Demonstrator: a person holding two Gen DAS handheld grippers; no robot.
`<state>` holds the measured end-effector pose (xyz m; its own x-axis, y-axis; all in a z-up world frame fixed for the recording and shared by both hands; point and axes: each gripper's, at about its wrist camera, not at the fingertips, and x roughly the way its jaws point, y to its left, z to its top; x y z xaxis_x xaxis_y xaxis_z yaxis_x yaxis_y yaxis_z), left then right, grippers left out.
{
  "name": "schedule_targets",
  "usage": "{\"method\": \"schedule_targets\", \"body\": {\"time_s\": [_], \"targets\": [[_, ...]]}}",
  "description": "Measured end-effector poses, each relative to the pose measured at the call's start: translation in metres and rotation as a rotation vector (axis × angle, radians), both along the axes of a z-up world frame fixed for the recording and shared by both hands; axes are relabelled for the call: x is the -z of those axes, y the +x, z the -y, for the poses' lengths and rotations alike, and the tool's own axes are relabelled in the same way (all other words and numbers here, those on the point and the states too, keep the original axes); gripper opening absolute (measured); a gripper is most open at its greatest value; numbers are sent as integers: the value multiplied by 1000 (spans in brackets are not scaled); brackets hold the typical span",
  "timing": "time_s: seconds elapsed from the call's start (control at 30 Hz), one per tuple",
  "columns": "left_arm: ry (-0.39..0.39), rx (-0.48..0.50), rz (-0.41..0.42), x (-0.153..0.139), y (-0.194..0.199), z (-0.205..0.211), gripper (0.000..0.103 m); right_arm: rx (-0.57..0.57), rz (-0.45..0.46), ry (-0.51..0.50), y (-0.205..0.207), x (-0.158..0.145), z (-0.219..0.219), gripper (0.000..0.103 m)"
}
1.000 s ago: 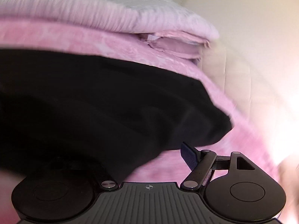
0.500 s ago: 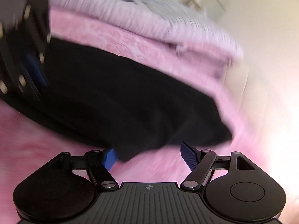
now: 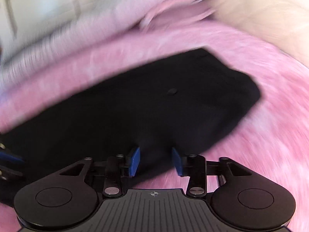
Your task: Fold clothes
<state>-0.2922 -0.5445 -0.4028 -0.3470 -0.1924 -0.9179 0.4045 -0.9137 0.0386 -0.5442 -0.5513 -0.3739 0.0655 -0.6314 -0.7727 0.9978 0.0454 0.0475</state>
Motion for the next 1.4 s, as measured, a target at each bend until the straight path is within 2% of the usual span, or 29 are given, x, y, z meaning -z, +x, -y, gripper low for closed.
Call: {"method": "schedule_targets", "body": {"time_s": [0.07, 0.17, 0.2, 0.23, 0.3, 0.37, 0.43, 0.6, 0.73, 0.8, 0.9, 0.93, 1.07, 1.3, 1.37, 1.4], "targets": [[20, -52, -21, -2, 5, 4, 19, -61, -48, -19, 0, 5, 19, 37], [14, -134, -78, -19, 19, 14, 19, -84, -20, -1, -9, -11, 29, 38], [-7, -168, -83, -24, 25, 22, 21, -92, -14, -4, -11, -18, 28, 38], [-29, -202, -87, -29, 31, 29, 28, -104, -17, -18, -15, -28, 25, 38], [-79, -276, -80, -30, 43, 50, 32, -130, -26, -52, -25, -48, 19, 42], [-103, -329, -64, -24, 49, 72, 32, -234, -89, -78, -22, -52, 33, 55], [-96, -339, -46, -13, 51, 88, 31, -355, -164, -103, -16, -51, 52, 58], [-92, -260, -21, 0, 53, 95, 29, -665, -341, -147, 2, -46, 101, 58], [-87, -261, -30, -1, 61, 85, 29, -940, -416, -85, 40, -21, 138, 58], [-82, -270, -29, 2, 66, 82, 29, -1010, -440, -36, 51, -9, 145, 58], [-72, -286, -45, 2, 78, 85, 29, -1038, -464, 13, 59, 2, 156, 53], [-67, -294, -54, 2, 81, 87, 25, -1029, -458, 27, 59, 3, 159, 49], [-57, -292, -65, -3, 92, 94, 24, -1052, -469, 53, 56, -2, 159, 42], [24, -266, -48, 2, 103, 106, 26, -1101, -526, 49, 67, -1, 158, 41], [39, -253, -34, 2, 101, 108, 24, -1108, -542, 49, 72, 2, 159, 41], [39, -249, -27, 2, 99, 109, 13, -1109, -544, 53, 73, 2, 161, 40]]}}
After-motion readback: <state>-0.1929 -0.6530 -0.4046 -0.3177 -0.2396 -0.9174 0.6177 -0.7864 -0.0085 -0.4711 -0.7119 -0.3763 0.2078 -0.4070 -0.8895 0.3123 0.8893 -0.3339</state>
